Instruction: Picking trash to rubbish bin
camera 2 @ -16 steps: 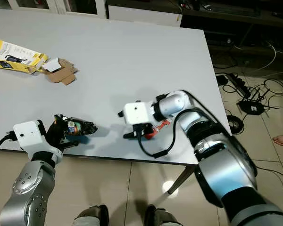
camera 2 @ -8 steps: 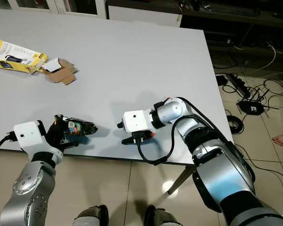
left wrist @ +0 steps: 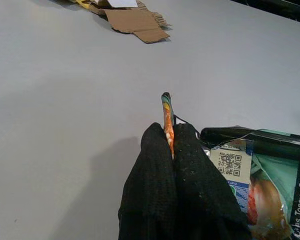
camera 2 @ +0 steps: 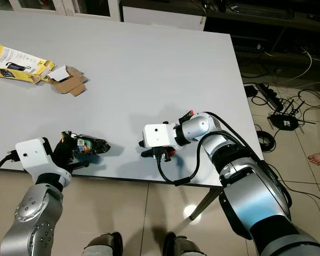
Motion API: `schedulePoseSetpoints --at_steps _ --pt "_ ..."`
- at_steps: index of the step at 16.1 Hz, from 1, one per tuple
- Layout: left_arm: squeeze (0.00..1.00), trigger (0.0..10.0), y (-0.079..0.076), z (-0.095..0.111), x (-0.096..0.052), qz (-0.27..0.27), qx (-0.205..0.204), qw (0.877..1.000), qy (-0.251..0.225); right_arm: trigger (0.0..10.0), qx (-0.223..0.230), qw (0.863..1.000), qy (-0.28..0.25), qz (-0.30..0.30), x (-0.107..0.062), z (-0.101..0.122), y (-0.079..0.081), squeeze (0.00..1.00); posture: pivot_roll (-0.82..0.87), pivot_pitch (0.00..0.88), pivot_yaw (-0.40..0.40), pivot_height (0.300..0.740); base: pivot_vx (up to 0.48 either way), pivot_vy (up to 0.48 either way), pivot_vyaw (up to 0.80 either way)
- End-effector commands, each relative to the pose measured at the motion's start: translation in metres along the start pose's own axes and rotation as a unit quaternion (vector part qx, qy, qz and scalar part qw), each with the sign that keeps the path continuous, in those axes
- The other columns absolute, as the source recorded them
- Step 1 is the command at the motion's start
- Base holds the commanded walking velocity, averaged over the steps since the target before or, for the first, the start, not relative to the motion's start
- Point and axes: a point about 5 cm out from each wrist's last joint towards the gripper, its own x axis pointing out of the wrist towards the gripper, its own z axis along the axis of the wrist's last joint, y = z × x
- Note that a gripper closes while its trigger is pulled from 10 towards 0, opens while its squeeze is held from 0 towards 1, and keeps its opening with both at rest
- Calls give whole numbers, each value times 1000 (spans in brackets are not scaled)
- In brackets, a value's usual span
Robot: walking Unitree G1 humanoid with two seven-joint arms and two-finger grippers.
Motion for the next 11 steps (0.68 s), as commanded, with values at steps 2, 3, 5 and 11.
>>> schedulePoseSetpoints --at_steps 2,3,5,11 --pt "0 10000 -2 0 -3 -1 -4 1000 1 0 -5 1000 24 -11 -9 -4 -5 0 66 147 -84 740 0 0 0" --pt "0 10000 -2 0 -3 -1 -4 1000 1 0 -5 999 32 -16 -13 -6 -6 0 66 147 -84 740 0 0 0" --pt "0 10000 -1 0 -3 -1 -3 1000 1 0 6 999 41 -31 -23 -11 -9 0 66 147 -84 740 0 0 0" --pt "0 10000 -2 0 -1 -7 -4 1000 1 0 36 997 43 -62 -39 -20 -10 0 59 139 -75 740 0 0 0"
